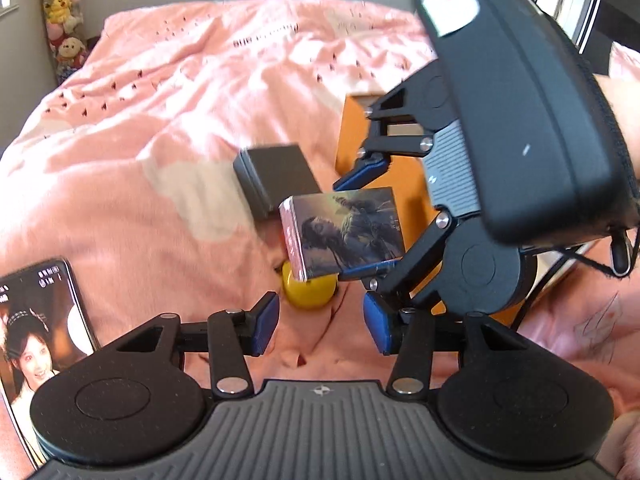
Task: Organize objects
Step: 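Carry the card box into the orange box with the right while the left grasps the black box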
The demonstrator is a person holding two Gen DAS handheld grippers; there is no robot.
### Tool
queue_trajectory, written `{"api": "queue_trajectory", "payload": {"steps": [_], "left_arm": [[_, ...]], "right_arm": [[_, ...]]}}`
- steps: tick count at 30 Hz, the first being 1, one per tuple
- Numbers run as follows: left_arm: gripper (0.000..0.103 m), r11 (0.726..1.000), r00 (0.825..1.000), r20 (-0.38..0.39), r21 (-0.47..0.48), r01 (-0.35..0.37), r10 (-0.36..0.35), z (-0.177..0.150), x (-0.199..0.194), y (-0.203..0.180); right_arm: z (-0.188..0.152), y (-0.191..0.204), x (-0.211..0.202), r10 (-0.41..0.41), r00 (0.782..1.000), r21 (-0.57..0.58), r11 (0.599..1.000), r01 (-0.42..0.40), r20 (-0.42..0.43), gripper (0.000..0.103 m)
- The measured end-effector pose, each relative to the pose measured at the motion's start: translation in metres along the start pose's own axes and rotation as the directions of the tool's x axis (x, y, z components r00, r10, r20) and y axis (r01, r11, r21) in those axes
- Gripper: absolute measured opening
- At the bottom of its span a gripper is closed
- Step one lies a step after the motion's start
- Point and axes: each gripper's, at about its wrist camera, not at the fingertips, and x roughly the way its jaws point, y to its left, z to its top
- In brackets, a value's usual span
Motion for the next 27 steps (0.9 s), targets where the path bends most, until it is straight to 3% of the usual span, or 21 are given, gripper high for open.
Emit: {"api": "queue_trajectory", "payload": {"steps": [7, 14, 18, 23, 27], "left_arm": [[0.06, 0.999, 0.999, 0.033, -0.018, 0.031, -0.03, 0.021, -0.008, 0.004], [0.07, 0.998, 0.999, 0.011, 0.027, 0.051, -0.052, 0.051, 0.009, 0.014], [0.073, 0.996, 0.997, -0.023, 0.051, 0.076, -0.075, 0.061, 0.032, 0.031], [0.08, 0.991, 0.99, -0.081, -0.073, 0.111, -0.117, 0.081, 0.068, 0.055], [0.082, 0.986, 0.989, -0.115, -0.146, 0.078, -0.096, 0.091, 0.102, 0.068]], "right_arm": [[-0.016, -0.025, -0.042, -0.082, 0.994, 0.156, 0.985, 0.071, 0.069, 0.063], [-0.048, -0.061, -0.057, -0.116, 0.993, 0.374, 0.923, 0.093, 0.039, 0.063], [-0.085, -0.077, -0.067, -0.082, 0.997, 0.511, 0.857, 0.071, -0.001, 0.063], [-0.137, -0.083, -0.062, 0.007, 1.0, 0.67, 0.742, 0.003, -0.012, 0.063], [-0.166, -0.081, -0.048, 0.08, 0.997, 0.741, 0.671, -0.038, -0.022, 0.063]]}}
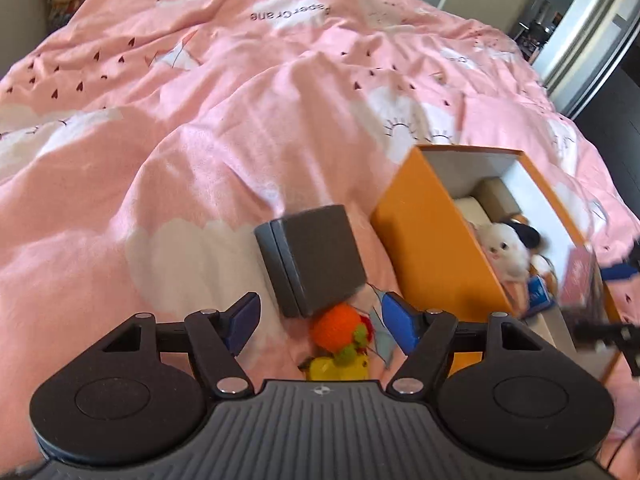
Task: Organize objects
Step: 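Carry the card box into the orange box with the right while the left grasps the black box, then lower the black box into the orange box with the left gripper while the right releases the card box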
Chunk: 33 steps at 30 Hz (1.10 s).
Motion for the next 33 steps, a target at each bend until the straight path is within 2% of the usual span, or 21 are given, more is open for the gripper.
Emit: {"api": "queue_trajectory", "payload": {"steps": [2, 6, 12, 16, 20, 23, 29, 33], "left_arm": [[0.083, 0.999, 1.0, -0.004, -0.042, -0.006, 0.006, 0.005, 0.014, 0.007], [0.085, 0.992, 0.999, -0.039, -0.126, 0.029, -0.034, 0.009, 0.041, 0.017], [0.085, 0.996, 1.0, -0.022, -0.087, 0.015, -0.017, 0.012, 0.06, 0.013], [0.083, 0.998, 1.0, 0.004, -0.067, 0.007, -0.007, 0.01, 0.067, 0.01], [0.064, 0.999, 0.999, 0.041, -0.048, 0.001, 0.001, 0.006, 0.061, 0.006], [0.054, 0.996, 0.998, 0.064, -0.085, 0.021, -0.015, 0.005, 0.053, 0.008], [0.045, 0.99, 0.994, 0.103, -0.13, 0.049, -0.036, 0.002, 0.035, 0.01], [0.044, 0.988, 0.99, 0.136, -0.15, 0.043, -0.023, 0.004, 0.017, 0.007]], "right_arm": [[-0.009, -0.009, 0.008, 0.017, 0.999, 0.043, 0.999, -0.016, -0.027, 0.063], [-0.021, -0.019, 0.02, 0.03, 0.997, 0.078, 0.997, -0.024, -0.07, 0.063], [-0.032, -0.034, 0.031, 0.071, 0.991, 0.132, 0.99, -0.055, -0.115, 0.063], [-0.036, -0.047, 0.039, 0.107, 0.981, 0.211, 0.975, -0.072, -0.16, 0.063], [-0.038, -0.051, 0.046, 0.149, 0.968, 0.271, 0.958, -0.091, -0.204, 0.063], [-0.038, -0.051, 0.054, 0.205, 0.952, 0.314, 0.941, -0.127, -0.228, 0.063], [-0.033, -0.044, 0.071, 0.297, 0.923, 0.393, 0.901, -0.186, -0.244, 0.063], [-0.03, -0.039, 0.081, 0.329, 0.912, 0.451, 0.871, -0.194, -0.243, 0.063]]}}
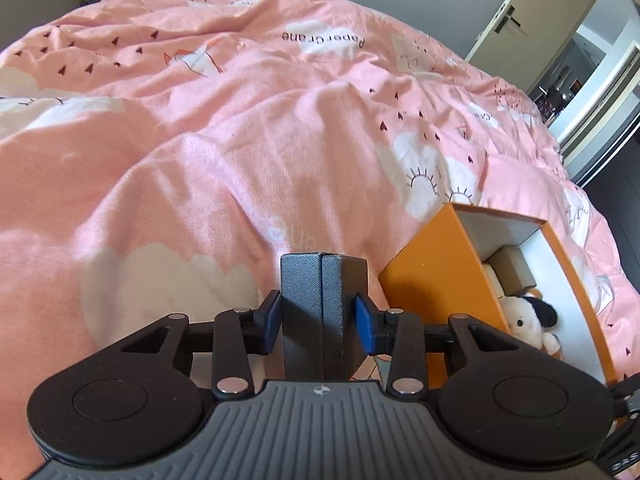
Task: Organize objects
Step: 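Lower the black box into the orange box with the left gripper while the right releases the card box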
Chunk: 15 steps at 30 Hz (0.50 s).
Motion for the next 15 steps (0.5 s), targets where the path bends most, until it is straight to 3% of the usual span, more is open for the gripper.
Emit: {"api": "queue_trajectory", "payload": {"steps": [6, 15], "left_arm": [[0.044, 0.998, 0.998, 0.044, -0.044, 0.044, -0.042, -0.001, -0.036, -0.008], [0.044, 0.982, 0.98, 0.082, -0.036, 0.186, -0.183, -0.008, -0.077, -0.037]], "right_arm": [[0.002, 0.01, 0.02, 0.02, 1.0, 0.145, 0.989, -0.019, -0.004, 0.063], [0.003, 0.012, 0.043, 0.067, 0.997, 0.283, 0.957, -0.057, -0.027, 0.064]]}}
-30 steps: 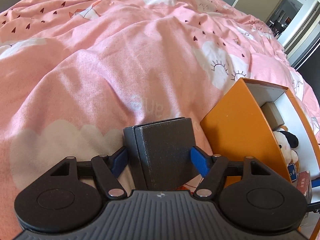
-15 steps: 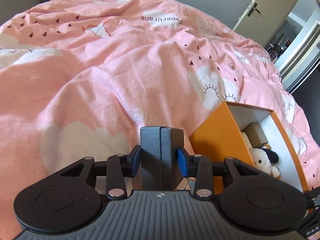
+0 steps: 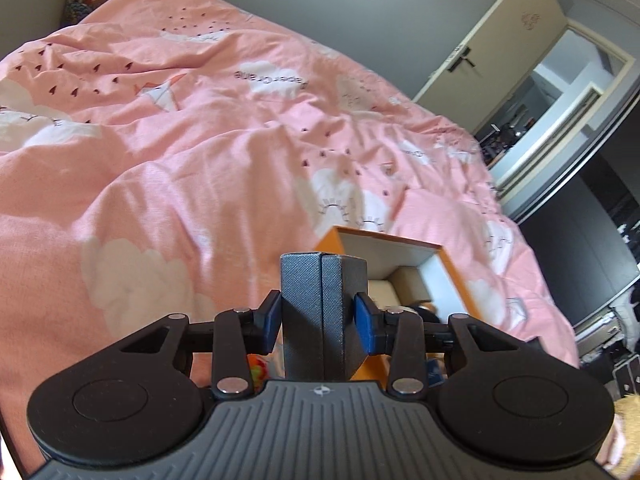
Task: Organize objects
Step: 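Lower the black box into the orange box with the left gripper while the right releases the card box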
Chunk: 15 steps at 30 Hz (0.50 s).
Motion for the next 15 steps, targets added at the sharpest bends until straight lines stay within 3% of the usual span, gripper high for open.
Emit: {"api": "queue_trajectory", "payload": {"steps": [6, 8, 15], "left_arm": [[0.044, 0.997, 0.998, -0.003, 0.028, 0.069, -0.069, -0.003, -0.006, -0.021], [0.044, 0.995, 0.996, -0.009, 0.037, 0.09, -0.09, -0.004, -0.007, -0.028], [0.044, 0.982, 0.986, -0.064, 0.092, 0.163, -0.157, -0.011, -0.003, -0.055]], "right_arm": [[0.001, -0.003, 0.003, 0.062, 0.998, 0.03, 0.998, -0.062, -0.003, 0.065], [0.002, -0.003, 0.004, 0.076, 0.997, 0.03, 0.997, -0.076, 0.002, 0.059], [-0.002, 0.011, -0.002, 0.066, 0.997, -0.127, 0.99, -0.06, 0.047, 0.057]]}}
